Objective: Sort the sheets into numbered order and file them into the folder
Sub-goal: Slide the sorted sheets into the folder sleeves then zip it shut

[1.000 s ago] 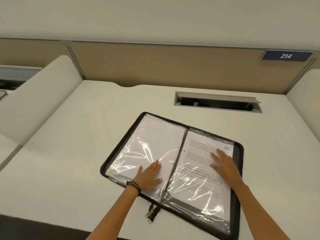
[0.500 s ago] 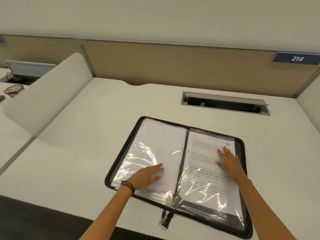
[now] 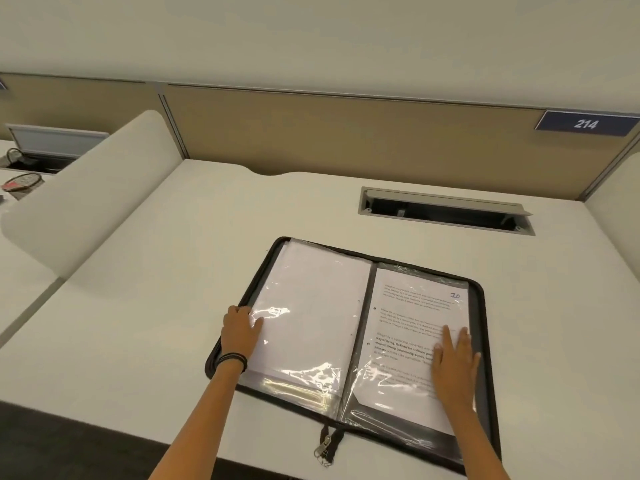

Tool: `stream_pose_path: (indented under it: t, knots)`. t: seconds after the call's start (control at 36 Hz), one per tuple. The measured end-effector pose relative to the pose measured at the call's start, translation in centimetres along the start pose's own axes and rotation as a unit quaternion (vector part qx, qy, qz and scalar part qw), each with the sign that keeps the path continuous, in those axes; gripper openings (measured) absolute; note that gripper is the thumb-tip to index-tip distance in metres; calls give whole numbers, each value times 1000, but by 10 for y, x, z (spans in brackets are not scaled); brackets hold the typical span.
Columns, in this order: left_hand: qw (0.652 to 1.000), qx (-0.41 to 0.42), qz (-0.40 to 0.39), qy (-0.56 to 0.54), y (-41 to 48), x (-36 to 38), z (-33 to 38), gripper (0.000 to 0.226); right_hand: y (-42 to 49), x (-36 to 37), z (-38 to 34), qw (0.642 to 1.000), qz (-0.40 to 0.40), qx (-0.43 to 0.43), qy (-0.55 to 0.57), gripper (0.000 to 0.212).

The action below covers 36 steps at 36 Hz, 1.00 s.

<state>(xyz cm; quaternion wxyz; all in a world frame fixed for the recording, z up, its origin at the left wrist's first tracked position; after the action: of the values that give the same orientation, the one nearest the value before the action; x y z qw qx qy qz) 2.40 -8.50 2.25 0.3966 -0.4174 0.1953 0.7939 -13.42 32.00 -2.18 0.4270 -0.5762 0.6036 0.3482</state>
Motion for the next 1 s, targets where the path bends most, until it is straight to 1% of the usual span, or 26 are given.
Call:
stream_pose_path:
  t: [0.08,0.17,0.25,0.33,0.44,0.5,0.58,0.67,0.72,0.78,0.86,0.92,0.94,1.0]
  knots:
    - [998,-38,-1,-58,5,-1,-7,34,-8,0,4,1000,26,-9,3,49]
    - [992,-63,-2,-105,9,-2,-16,32,-10,1,6,999,31,-16,6,47]
    - [985,-80,0,-153,10,-1,-18,25,-8,0,4,999,26,-28,7,57]
    - [983,-71,-14,-170,15,-2,-13,26,-4,-1,0,999,24,-43,16,63]
    - [976,-53,-69,-198,18,-5,-1,29,3,-1,-3,998,17,-53,23,63]
    - [972,-38,-89,-214,17,-10,10,30,7,-1,-3,998,13,-54,20,63]
    - [955,-16,-109,-275,14,-26,33,33,13,-1,-3,998,3,-55,20,64]
    - [935,24,-155,-319,10,-43,69,23,18,0,-2,998,-15,-56,18,67]
    - [925,66,-182,-326,8,-50,93,22,20,1,-1,997,-29,-61,23,69]
    - [922,108,-206,-310,7,-52,116,23,21,-2,0,997,-42,-61,35,67]
    - [911,133,-246,-304,3,-48,147,21,19,-14,-3,994,-50,-46,87,55]
    - [903,156,-274,-290,0,-41,168,21,15,-29,-10,988,-41,-50,143,40]
    - [899,169,-288,-284,-2,-36,177,22,11,-37,-14,981,-48,-52,181,36]
    - [887,186,-314,-283,-8,-24,195,26,3,-54,-23,957,-94,-32,274,34]
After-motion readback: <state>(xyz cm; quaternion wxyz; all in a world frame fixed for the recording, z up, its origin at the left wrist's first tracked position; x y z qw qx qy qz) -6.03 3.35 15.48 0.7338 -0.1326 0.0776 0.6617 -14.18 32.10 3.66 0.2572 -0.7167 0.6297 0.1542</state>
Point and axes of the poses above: each hand's wrist, its own y-axis towards the middle knuckle, its own x-axis out of the palm, z = x × y, the point moved 6 cm from there along y, towards the middle knuckle, and after that the axes turned 12 degrees about x, right-handed, at the moved point
